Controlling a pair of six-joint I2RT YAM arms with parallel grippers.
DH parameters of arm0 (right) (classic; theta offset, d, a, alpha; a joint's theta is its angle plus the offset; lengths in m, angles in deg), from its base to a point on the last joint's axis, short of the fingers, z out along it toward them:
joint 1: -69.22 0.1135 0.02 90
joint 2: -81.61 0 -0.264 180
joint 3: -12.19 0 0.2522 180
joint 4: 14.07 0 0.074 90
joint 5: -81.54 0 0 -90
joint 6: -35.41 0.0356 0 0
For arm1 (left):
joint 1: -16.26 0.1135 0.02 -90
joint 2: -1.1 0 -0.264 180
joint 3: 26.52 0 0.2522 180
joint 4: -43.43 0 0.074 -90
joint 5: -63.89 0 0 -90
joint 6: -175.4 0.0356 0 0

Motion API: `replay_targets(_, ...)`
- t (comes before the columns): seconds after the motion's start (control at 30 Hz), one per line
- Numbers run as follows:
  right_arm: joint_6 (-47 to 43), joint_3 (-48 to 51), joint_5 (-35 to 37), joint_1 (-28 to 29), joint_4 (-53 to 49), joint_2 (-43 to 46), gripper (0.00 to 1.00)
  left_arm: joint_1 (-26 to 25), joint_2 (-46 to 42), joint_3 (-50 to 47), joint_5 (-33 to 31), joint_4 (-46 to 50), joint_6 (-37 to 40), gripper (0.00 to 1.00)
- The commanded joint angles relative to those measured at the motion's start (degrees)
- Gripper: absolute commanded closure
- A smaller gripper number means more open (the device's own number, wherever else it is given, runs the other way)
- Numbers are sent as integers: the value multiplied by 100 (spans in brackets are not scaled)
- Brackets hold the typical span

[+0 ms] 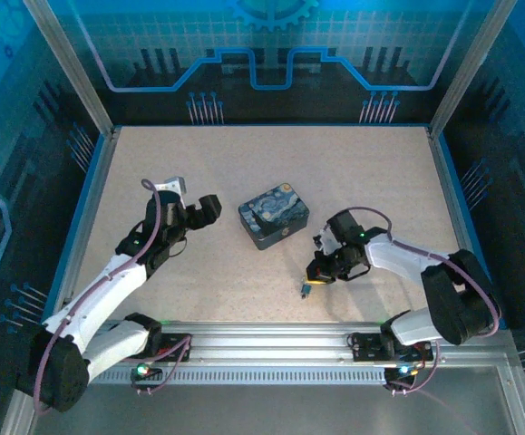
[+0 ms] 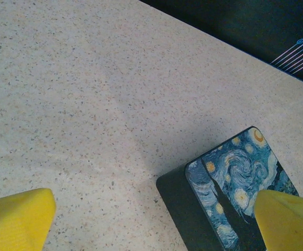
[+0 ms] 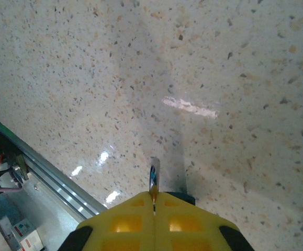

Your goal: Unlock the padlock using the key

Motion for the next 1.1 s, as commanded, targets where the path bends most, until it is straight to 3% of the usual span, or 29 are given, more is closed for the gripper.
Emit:
replay_targets(0.0, -34, -71, -173, 60, 291, -136, 96, 64, -113, -9, -113, 51, 93, 1)
replay_targets(0.23, -62, -97, -132, -2, 368, -160, 82, 64, -122, 33, -96, 91, 90, 1)
replay_targets(0.43, -276, -289, 214, -220, -84, 361, 72, 72, -187, 109, -122, 119, 79, 1)
replay_targets(0.63, -856, -894, 1199, -424, -994, 1149, 70, 124, -345, 161, -228, 202, 113, 1)
replay_targets(0.73, -1117, -1104, 1886, -526, -1232, 1583, 64, 160, -479, 145, -426, 262, 187, 1)
replay_targets(0.93, -1565, -1227, 2885, -842, -1234, 2429, 47, 231, -782, 42, -910, 349, 425, 1)
replay_targets(1.07, -1900, -743, 3125, -1096, -505, 3180, 18, 249, -876, -63, -1339, 317, 694, 1)
